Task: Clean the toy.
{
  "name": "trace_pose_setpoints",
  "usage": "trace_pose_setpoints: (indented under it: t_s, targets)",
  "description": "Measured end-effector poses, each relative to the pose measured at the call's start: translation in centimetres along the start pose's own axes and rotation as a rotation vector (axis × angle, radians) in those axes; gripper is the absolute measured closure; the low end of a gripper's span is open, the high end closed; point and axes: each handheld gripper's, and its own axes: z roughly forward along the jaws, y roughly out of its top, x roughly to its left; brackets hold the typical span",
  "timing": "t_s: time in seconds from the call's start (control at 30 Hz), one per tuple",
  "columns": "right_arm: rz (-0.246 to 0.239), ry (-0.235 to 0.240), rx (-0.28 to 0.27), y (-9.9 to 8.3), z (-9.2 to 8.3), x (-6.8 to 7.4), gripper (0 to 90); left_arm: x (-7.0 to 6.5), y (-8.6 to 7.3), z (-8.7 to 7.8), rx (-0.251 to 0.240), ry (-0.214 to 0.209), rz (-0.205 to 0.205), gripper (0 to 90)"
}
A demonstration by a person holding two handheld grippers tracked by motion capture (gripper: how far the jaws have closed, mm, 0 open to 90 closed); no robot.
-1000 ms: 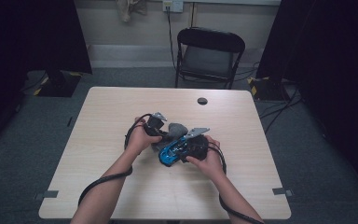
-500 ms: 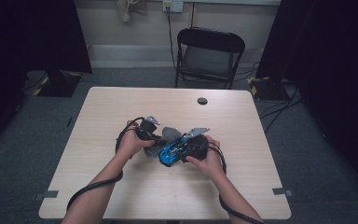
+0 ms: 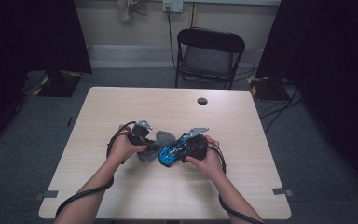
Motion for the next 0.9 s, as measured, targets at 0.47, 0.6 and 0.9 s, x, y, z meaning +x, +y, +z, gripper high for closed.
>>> trace_pose_setpoints:
  t_s: [0.47, 0.6, 0.9]
  targets:
    - [-0.001, 0.000, 0.001, 0.0, 0.0, 0.0, 19.4, -0.5, -1.9, -1.5, -0.004, -0.005, -0.007, 71.8]
    - [-0.001, -0.001, 0.003, 0.0, 0.0, 0.0, 19.4, -0.7, -2.5, -2.0, 0.001, -0.005, -0.009, 71.9]
    - [0.000, -0.002, 0.002, 0.0, 0.0, 0.0, 19.4, -1.0, -3.8, -2.9, -0.018, -0.012, -0.023, 71.9]
